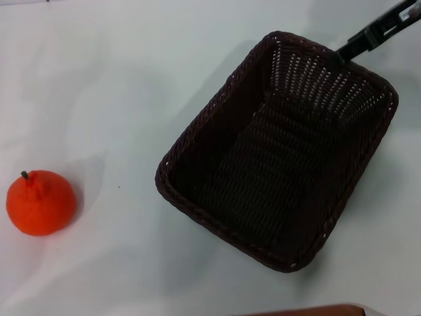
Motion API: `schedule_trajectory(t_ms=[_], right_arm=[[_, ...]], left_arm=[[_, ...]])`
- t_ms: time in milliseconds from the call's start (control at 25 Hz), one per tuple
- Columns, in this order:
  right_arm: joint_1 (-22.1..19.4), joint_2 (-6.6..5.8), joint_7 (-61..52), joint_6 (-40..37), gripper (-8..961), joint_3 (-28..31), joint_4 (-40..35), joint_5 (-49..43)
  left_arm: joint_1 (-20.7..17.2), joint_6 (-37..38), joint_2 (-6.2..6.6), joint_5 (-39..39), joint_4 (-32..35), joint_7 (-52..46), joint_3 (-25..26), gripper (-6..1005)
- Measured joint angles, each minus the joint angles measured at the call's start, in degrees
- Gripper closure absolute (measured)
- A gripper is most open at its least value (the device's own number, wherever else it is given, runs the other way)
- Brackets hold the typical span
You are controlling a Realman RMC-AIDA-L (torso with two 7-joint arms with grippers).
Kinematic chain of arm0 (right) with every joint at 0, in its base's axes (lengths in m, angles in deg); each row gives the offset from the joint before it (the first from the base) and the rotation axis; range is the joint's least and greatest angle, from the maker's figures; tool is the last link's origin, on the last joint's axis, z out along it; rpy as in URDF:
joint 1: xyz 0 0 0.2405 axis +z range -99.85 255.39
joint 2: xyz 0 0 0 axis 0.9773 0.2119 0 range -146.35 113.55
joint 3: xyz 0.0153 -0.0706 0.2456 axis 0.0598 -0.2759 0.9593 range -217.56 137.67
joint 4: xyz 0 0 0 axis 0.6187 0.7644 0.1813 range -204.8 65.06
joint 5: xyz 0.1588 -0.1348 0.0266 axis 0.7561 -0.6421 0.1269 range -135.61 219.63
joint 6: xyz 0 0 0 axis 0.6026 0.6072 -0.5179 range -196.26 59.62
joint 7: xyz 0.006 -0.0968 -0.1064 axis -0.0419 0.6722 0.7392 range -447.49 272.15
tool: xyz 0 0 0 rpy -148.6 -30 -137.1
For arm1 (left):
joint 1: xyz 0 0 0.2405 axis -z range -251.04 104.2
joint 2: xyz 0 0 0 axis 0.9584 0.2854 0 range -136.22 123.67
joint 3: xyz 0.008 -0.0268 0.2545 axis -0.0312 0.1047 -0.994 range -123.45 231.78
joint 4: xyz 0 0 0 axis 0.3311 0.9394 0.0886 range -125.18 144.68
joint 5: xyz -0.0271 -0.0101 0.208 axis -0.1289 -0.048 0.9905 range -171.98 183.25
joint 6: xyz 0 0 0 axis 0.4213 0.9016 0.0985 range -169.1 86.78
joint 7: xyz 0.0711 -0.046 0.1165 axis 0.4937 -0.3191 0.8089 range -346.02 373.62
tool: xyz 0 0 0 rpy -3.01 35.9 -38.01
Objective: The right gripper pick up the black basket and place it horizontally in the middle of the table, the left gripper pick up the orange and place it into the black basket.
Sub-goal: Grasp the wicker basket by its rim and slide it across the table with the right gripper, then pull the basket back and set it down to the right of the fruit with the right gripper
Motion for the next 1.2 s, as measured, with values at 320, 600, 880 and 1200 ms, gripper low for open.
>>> schedule_trajectory(t_ms=[320,600,880,1200], right_arm=[[0.24,1.3,1.67,-4.8,246,-3.55,5.23,-0.15],[0.22,1.56,2.23,-4.95,416,-3.4,5.28,-0.21],[-0.16,1.09,2.23,-4.5,676,-1.62,5.33,0.3],[-1.22,-1.31,1.48,-0.27,750,13.13,8.8,6.15]], left_arm=[[0.03,0.0,0.0,0.08,0.0,0.0,0.0,153],[0.04,-0.01,-0.1,0.09,0.16,0.0,0.0,159],[0.03,0.02,-0.09,0.09,0.12,0.0,0.0,165],[0.51,0.61,0.03,0.08,0.0,0.0,0.0,171]])
